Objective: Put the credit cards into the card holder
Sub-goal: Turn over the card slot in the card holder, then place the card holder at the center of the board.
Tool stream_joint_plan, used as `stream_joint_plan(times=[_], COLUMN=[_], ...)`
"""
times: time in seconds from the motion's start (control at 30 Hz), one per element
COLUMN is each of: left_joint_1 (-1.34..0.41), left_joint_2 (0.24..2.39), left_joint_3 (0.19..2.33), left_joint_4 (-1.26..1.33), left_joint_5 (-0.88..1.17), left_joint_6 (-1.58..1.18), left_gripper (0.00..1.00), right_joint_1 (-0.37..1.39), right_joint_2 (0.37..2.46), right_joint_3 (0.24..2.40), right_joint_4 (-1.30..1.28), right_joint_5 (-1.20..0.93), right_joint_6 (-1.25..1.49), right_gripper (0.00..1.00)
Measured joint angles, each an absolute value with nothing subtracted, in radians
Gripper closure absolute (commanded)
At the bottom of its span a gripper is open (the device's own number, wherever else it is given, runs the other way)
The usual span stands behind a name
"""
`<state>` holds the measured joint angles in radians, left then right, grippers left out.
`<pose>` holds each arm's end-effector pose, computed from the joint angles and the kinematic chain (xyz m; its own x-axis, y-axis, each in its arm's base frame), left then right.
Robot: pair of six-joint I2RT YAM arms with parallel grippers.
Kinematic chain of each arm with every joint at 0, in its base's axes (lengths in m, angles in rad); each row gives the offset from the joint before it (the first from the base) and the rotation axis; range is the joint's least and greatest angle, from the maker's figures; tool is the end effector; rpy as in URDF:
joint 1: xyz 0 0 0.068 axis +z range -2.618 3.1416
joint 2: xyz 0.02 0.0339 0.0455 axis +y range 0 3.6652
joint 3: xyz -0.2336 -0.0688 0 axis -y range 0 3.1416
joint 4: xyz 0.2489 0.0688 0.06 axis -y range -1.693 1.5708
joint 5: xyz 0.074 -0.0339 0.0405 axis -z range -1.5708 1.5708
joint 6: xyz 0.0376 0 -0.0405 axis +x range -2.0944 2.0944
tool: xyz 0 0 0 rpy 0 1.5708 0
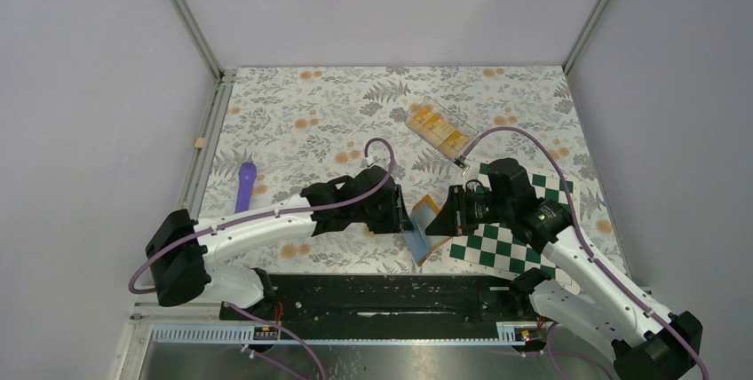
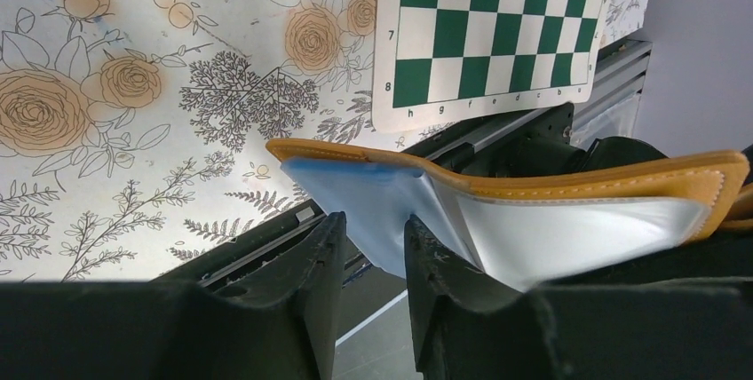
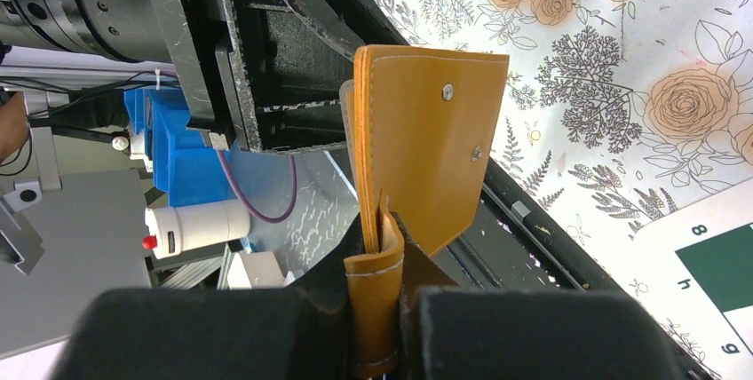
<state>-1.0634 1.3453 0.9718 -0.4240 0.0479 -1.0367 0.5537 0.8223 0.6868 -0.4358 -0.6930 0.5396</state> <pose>0.1439 -0.2625 0.2264 -0.9424 -0.0742 -0.3261 0.1534 0.7705 -0.6187 0.1595 0.1268 0.2548 -0.8373 -0.0529 -0.5442 -0.5029 0.4651 0.7286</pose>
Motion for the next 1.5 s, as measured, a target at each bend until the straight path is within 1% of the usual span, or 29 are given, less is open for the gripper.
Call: stream_joint_plan(times=[0.43,0.57,0.6,0.63,0.77,0.87,1.03,1.13,1.27,1.4,1.5], left_joint_1=[-1.067,-1.067,-1.067,-1.067,-1.067,-1.066,-1.047,-1.028,-0.996,-0.963,-0.948], left_joint_2=[1.381,1.391,1.393,1.394,1.391,1.352,1.188,1.102,1.019,0.982,0.978], left_joint_3=[0.982,0.982,0.982,0.982,0.979,0.942,0.824,0.793,0.789,0.789,0.79], left_joint_4=[-0.425,-0.429,-0.433,-0.436,-0.432,-0.388,-0.239,-0.2,-0.206,-0.251,-0.296], left_joint_5=[0.049,0.05,0.05,0.051,0.06,0.076,0.114,0.117,0.115,0.11,0.107], left_joint_6=[-1.036,-1.032,-1.029,-1.028,-1.014,-1.012,-1.039,-1.045,-1.04,-1.018,-0.996], left_gripper=[0.74,0.74,0.72,0.68,0.47,0.41,0.37,0.35,0.35,0.35,0.35], right_joint_1=[0.554,0.554,0.554,0.554,0.554,0.554,0.554,0.554,0.565,0.595,0.646], right_joint_2=[0.831,0.84,0.842,0.843,0.85,0.858,0.891,0.929,1.013,1.095,1.187], right_joint_3=[0.675,0.675,0.675,0.675,0.675,0.675,0.666,0.646,0.609,0.562,0.503], right_joint_4=[-0.435,-0.435,-0.435,-0.435,-0.435,-0.434,-0.39,-0.332,-0.208,-0.064,0.121], right_joint_5=[-0.698,-0.699,-0.699,-0.7,-0.7,-0.699,-0.701,-0.704,-0.707,-0.689,-0.636], right_joint_6=[0.54,0.539,0.539,0.539,0.539,0.539,0.547,0.567,0.611,0.666,0.754], right_gripper=[1.0,1.0,1.0,1.0,1.0,1.0,1.0,1.0,1.0,1.0,1.0])
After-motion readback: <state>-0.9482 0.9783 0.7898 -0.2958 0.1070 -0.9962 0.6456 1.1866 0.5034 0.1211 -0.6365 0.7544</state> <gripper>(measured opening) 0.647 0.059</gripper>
